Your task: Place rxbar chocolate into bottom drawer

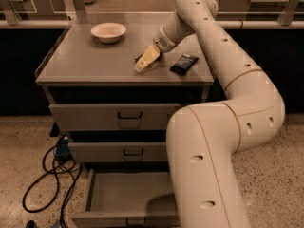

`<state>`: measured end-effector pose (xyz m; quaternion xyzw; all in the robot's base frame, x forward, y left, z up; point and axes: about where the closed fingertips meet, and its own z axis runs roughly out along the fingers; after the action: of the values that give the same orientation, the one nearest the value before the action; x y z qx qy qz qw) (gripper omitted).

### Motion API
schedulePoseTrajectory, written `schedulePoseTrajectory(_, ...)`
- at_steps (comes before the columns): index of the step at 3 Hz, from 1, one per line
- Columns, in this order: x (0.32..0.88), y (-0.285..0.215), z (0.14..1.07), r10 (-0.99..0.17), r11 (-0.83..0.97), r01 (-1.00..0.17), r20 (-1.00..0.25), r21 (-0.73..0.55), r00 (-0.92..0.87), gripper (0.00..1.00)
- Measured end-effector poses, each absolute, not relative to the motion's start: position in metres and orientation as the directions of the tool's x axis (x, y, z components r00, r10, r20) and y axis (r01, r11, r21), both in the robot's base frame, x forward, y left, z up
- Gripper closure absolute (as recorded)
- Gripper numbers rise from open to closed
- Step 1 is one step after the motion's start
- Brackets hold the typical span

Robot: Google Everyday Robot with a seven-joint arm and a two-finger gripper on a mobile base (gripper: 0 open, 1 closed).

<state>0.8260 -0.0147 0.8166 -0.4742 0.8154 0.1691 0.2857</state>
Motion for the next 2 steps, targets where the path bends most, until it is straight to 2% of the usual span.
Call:
schedulePoseTrajectory(1,0.8522,-0.0303,0.8021,-0.653,0.604,-0.796,-0.594,-0.034,-0.47,0.0)
schedulePoseTrajectory(2,0.8521,-0.0303,0.8021,-0.653,0.604,-0.796,-0.594,-0.034,-0.47,0.0)
